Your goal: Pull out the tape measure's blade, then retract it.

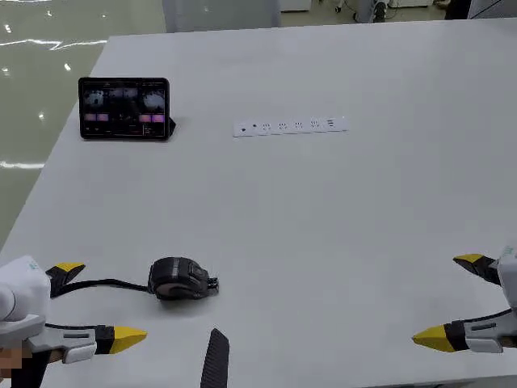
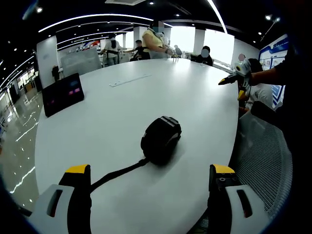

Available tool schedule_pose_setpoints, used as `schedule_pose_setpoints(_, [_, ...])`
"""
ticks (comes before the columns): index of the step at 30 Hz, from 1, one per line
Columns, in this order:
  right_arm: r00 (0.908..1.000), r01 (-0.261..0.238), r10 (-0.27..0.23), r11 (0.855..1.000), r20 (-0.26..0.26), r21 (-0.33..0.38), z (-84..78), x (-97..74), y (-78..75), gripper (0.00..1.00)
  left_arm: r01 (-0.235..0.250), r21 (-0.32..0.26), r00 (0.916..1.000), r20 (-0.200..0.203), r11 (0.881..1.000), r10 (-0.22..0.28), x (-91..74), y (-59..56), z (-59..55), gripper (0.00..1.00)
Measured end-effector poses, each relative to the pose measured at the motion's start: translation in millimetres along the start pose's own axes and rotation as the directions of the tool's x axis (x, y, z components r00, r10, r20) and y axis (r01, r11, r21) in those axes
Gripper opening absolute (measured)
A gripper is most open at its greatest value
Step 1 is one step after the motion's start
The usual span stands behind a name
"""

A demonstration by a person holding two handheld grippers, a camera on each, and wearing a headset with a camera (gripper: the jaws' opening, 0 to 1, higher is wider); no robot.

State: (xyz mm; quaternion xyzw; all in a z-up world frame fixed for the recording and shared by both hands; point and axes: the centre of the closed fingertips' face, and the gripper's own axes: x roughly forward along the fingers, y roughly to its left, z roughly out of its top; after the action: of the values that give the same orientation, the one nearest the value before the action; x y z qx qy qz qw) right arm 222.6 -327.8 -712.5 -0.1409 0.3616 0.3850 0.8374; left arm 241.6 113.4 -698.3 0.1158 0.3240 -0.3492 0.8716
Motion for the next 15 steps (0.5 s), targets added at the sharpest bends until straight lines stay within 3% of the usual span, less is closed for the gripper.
schedule_pose_setpoints(10, [0.9991,-0.035,0.037,0.996,0.018,-0.083,20.1,13.2,8.6,1.0,0.07,0.1,0.9961,-0.06,0.993,-0.064,8.0,0.9,9.8,0.99])
schedule_pose_setpoints(15, [0.998,-0.045,0.05,0.993,0.039,-0.113,32.4,16.7,11.3,1.0,0.117,0.122,0.989,-0.105,0.986,-0.104,14.7,-3.9,15.6,0.99])
